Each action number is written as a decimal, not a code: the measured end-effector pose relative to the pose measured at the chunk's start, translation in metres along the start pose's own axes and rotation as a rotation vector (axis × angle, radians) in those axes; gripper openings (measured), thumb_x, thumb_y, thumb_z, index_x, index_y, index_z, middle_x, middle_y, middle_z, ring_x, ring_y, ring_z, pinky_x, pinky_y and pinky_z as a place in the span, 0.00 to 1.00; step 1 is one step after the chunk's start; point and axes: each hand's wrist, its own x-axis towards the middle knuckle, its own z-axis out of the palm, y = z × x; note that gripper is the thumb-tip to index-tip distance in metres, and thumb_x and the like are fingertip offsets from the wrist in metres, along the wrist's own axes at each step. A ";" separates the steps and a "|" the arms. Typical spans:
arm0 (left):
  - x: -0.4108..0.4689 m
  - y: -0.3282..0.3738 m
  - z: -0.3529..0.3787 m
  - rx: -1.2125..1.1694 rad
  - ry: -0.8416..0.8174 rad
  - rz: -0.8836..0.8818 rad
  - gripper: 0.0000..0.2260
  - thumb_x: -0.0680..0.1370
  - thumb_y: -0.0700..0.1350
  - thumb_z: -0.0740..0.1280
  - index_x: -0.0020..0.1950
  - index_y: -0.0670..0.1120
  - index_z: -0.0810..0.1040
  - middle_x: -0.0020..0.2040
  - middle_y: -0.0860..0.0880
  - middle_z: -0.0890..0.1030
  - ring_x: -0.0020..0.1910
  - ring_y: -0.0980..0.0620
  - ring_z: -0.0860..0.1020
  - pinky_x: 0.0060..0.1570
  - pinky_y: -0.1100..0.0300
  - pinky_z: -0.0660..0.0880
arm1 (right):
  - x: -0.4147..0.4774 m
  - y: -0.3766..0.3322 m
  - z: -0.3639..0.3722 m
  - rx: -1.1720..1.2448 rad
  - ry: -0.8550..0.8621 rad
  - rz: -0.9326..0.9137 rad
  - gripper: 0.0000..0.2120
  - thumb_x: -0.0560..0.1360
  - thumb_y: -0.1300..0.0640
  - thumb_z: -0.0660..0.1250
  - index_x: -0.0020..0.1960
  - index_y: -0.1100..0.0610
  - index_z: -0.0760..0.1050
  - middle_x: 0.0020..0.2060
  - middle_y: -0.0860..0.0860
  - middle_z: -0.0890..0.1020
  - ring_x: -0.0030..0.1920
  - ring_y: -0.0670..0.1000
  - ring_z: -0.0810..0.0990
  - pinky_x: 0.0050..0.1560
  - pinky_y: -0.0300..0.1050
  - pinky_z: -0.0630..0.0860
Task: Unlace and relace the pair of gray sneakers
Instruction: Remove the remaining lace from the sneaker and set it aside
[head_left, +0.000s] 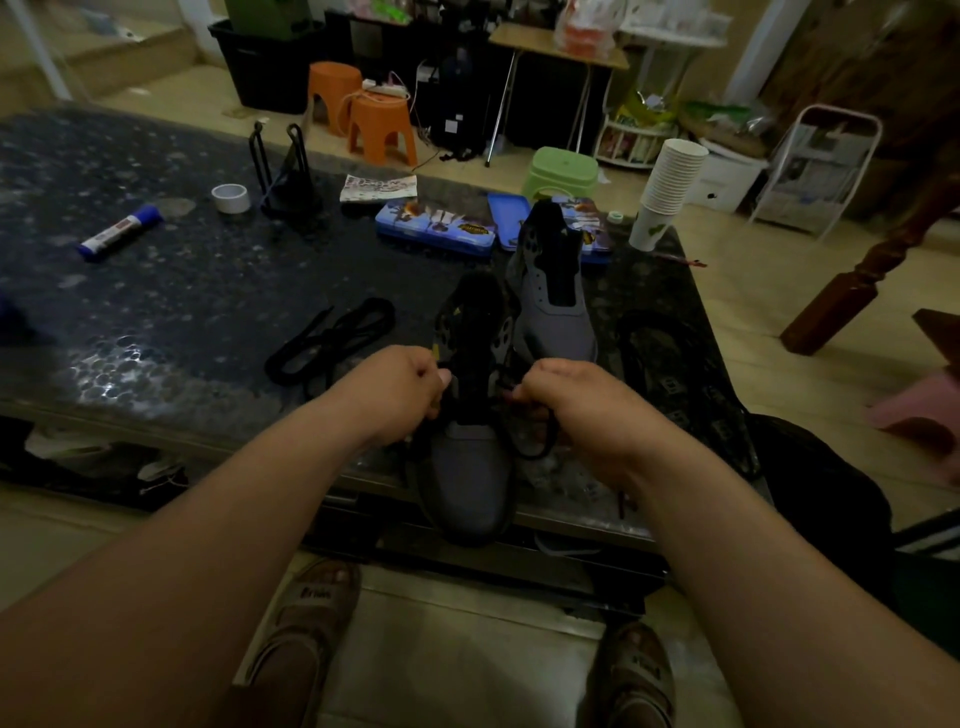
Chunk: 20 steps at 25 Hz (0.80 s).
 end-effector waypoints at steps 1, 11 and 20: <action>0.000 0.000 -0.001 -0.007 -0.009 -0.004 0.17 0.85 0.46 0.64 0.36 0.47 0.75 0.36 0.44 0.80 0.32 0.48 0.73 0.36 0.54 0.72 | -0.006 0.001 -0.006 -0.007 -0.019 0.004 0.06 0.71 0.52 0.69 0.39 0.51 0.74 0.44 0.62 0.82 0.52 0.65 0.83 0.47 0.52 0.67; -0.021 0.006 -0.034 -0.249 -0.291 -0.094 0.11 0.80 0.48 0.67 0.46 0.42 0.83 0.44 0.38 0.78 0.40 0.46 0.75 0.38 0.57 0.71 | 0.004 0.007 0.002 0.078 0.008 0.151 0.11 0.81 0.47 0.66 0.49 0.56 0.76 0.41 0.53 0.82 0.39 0.51 0.81 0.44 0.50 0.78; 0.000 0.005 -0.005 -0.036 -0.050 0.019 0.13 0.83 0.48 0.68 0.39 0.47 0.75 0.37 0.43 0.78 0.37 0.47 0.73 0.40 0.52 0.71 | 0.018 0.014 0.008 -0.211 0.142 0.017 0.18 0.77 0.40 0.73 0.54 0.55 0.77 0.45 0.51 0.84 0.44 0.51 0.82 0.40 0.45 0.75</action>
